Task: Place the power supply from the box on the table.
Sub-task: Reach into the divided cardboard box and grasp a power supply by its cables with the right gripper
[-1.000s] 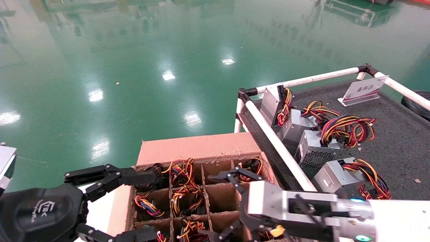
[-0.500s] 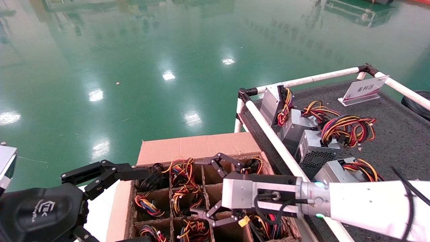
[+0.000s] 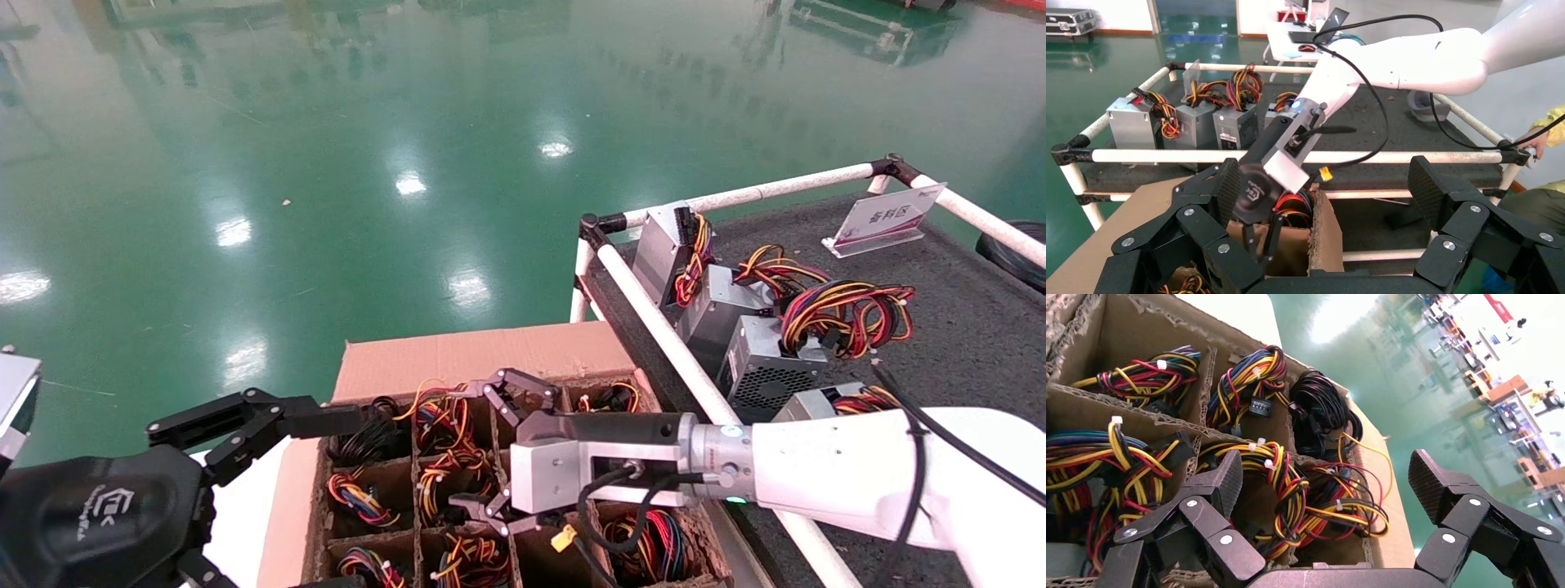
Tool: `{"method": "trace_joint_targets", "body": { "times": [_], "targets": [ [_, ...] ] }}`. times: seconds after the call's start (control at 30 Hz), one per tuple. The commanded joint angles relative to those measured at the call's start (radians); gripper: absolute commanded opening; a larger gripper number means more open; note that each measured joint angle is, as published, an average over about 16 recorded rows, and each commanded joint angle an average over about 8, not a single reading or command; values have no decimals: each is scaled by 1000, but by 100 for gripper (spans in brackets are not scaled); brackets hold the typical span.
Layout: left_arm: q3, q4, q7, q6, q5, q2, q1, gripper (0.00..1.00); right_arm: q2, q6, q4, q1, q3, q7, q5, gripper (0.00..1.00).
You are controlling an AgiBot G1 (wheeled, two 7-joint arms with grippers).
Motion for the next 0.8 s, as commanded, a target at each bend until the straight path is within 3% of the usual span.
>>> {"method": "trace_joint_targets", "body": {
  "times": [0.03,0.33,0.8],
  "targets": [
    [0,0,0,0,0,0,0,100,-16,-3,-33,14,-3,-35,-4,0],
    [0,0,0,0,0,0,0,100,-61,-2,-152,62,-16,-167,-31,0],
    [0,0,0,0,0,0,0,100,-93,-31,-298,115,-37,-285,-62,0]
  ]
}}
